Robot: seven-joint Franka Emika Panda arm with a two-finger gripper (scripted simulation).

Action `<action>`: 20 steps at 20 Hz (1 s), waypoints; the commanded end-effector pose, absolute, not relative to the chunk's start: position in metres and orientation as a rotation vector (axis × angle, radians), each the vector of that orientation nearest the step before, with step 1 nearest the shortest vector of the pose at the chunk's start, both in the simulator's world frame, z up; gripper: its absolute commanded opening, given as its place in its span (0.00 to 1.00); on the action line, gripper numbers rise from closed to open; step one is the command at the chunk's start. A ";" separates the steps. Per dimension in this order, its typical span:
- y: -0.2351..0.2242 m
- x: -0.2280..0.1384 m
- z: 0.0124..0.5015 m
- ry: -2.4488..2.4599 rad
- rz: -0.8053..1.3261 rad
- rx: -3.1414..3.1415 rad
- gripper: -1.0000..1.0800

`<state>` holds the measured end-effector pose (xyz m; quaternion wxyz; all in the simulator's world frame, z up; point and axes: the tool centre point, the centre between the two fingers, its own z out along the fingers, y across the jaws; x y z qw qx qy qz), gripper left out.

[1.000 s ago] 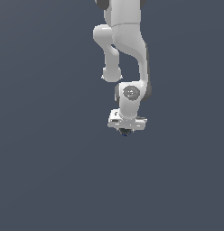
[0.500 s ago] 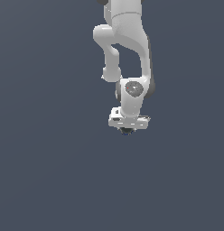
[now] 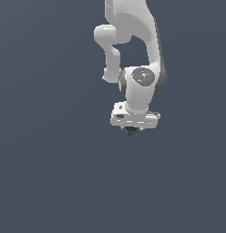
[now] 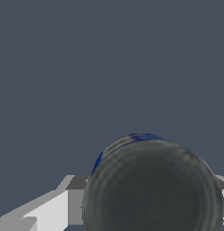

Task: Pick up the object and move it to a goal position.

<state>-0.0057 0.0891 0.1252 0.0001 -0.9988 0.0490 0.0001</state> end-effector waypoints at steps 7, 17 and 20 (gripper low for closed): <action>0.097 0.032 0.198 0.155 0.000 -3.138 0.00; 0.101 0.057 0.242 0.155 0.000 -3.138 0.00; 0.102 0.060 0.246 0.155 0.000 -3.138 0.00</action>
